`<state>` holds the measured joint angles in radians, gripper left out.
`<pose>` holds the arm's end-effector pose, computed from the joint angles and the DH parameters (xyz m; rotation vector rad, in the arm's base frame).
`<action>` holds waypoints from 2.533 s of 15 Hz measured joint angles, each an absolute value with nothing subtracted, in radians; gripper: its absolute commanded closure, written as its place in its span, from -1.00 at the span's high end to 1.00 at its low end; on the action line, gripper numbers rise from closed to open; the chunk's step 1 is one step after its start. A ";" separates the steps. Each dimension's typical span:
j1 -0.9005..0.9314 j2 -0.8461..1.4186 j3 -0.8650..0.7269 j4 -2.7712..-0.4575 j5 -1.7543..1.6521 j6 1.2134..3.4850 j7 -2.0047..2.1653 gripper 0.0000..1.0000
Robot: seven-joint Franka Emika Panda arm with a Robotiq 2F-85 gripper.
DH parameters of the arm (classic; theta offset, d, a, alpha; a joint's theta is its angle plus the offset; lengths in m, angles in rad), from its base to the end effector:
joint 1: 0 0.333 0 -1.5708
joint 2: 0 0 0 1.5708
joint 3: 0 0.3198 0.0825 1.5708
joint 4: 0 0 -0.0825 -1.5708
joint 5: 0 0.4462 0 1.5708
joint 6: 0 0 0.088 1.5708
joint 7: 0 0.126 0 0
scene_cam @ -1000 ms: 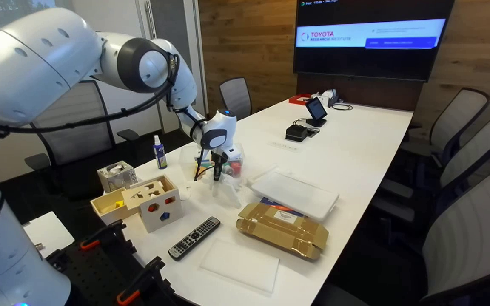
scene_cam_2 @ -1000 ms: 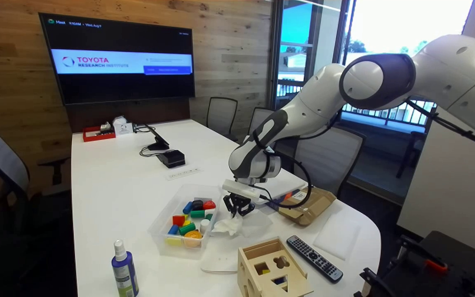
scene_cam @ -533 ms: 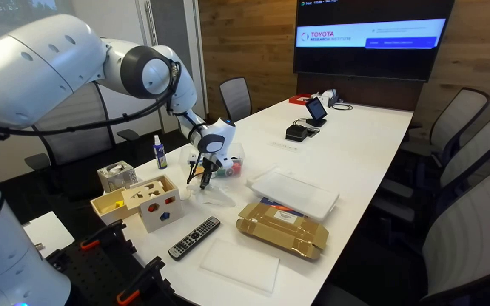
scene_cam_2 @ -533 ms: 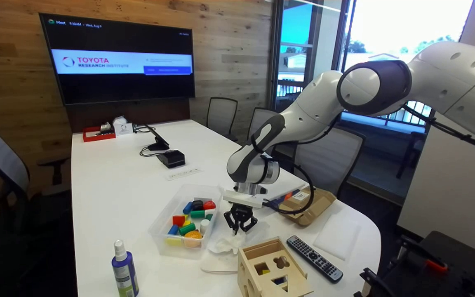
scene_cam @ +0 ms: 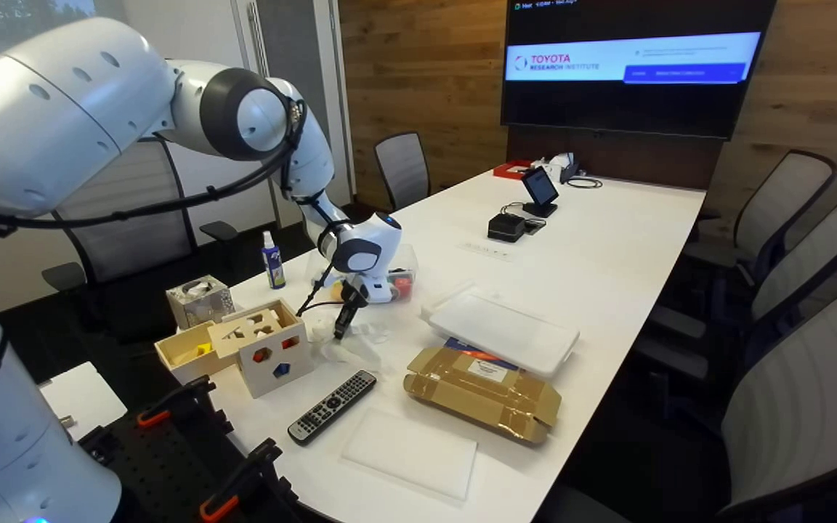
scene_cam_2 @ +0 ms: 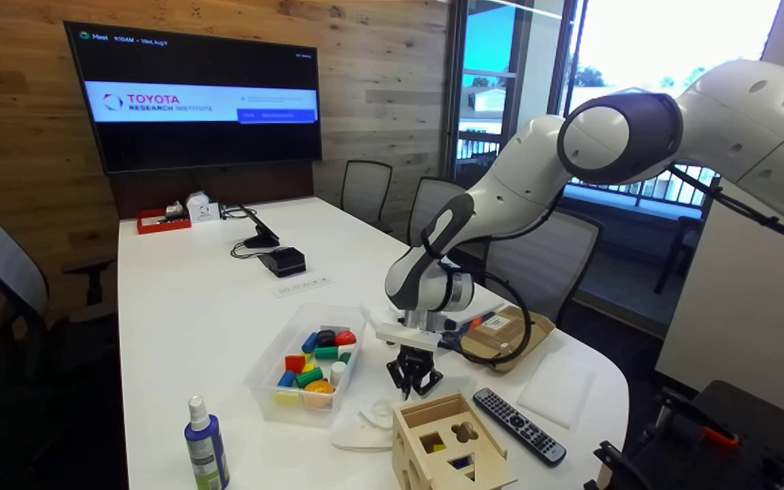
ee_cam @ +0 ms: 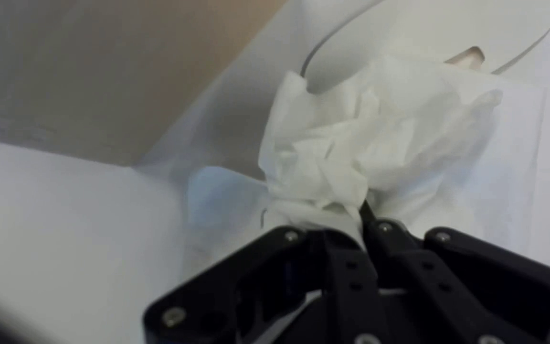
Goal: Wipe the table with the paper towel
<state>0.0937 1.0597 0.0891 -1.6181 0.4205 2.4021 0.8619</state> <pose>0.6337 0.1288 -0.0861 -2.5337 1.4966 0.5949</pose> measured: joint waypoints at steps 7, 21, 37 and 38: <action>0.122 0.981 0.021 -1.760 0.432 2.470 1.040 -0.98; 0.294 0.953 -0.148 -1.815 0.242 2.614 1.379 -0.98; 0.179 1.148 0.002 -1.410 0.133 2.642 1.063 -0.98; 0.152 1.154 0.039 -1.397 0.145 2.642 1.007 -0.98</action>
<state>0.1520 1.1542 0.0392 -1.3975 0.1454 2.6417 1.0071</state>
